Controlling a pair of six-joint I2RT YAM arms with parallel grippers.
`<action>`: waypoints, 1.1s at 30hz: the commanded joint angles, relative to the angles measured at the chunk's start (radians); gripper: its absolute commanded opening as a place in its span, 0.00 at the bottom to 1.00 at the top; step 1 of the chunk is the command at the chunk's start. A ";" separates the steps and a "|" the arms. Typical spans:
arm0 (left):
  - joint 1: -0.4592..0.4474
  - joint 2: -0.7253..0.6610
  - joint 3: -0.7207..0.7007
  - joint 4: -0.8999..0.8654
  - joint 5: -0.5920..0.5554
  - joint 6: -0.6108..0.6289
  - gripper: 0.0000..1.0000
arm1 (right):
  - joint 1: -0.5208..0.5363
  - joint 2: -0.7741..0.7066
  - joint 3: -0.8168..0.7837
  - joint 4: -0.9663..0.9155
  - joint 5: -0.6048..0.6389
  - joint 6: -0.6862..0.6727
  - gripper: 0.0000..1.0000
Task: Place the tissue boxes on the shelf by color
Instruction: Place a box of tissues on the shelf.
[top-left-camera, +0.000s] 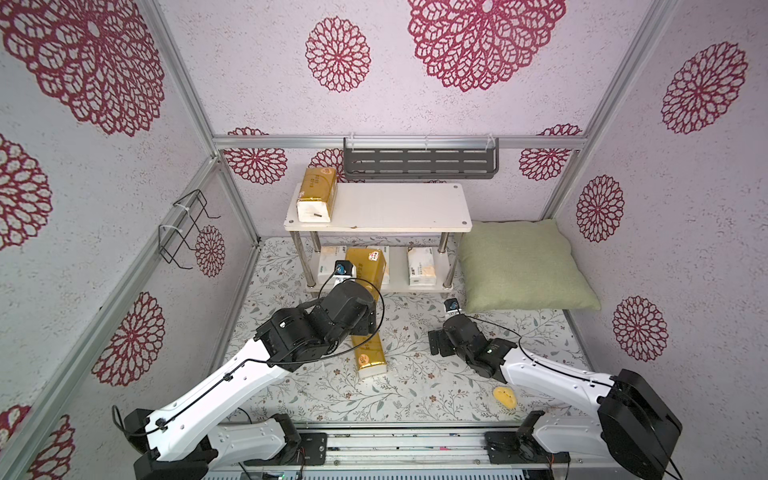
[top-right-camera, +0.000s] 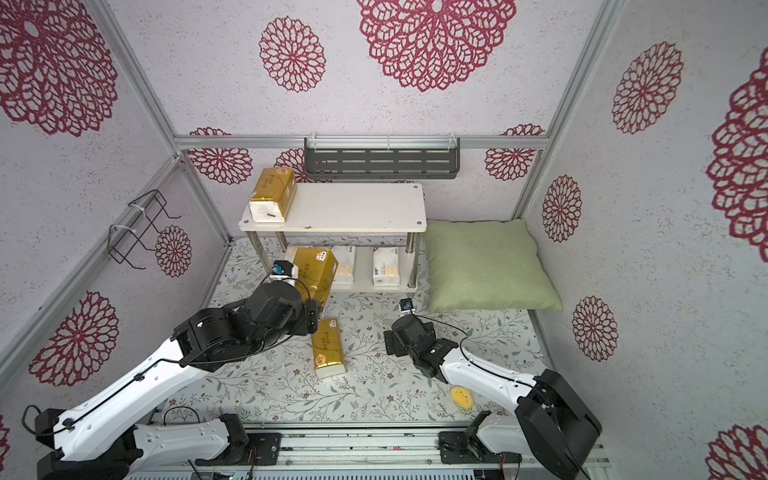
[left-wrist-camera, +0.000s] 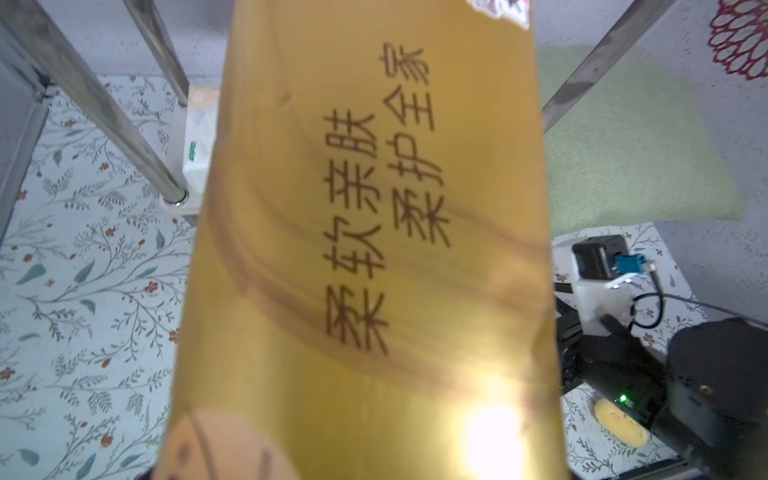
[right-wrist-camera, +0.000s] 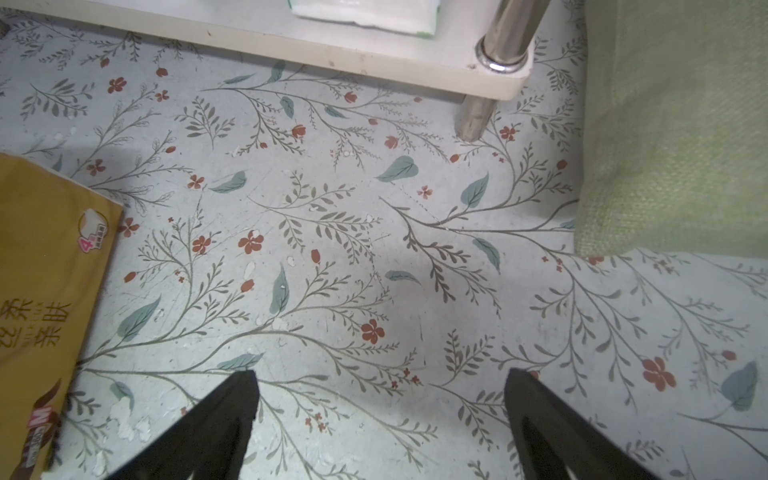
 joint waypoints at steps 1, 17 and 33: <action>-0.015 0.051 0.105 0.000 -0.058 0.093 0.77 | 0.005 -0.033 0.036 -0.016 0.028 -0.002 0.99; 0.136 0.323 0.586 0.043 -0.037 0.314 0.78 | 0.005 -0.040 0.026 -0.018 0.024 0.005 0.99; 0.333 0.634 0.873 0.145 0.063 0.318 0.78 | 0.005 -0.024 0.009 -0.013 0.021 0.011 0.99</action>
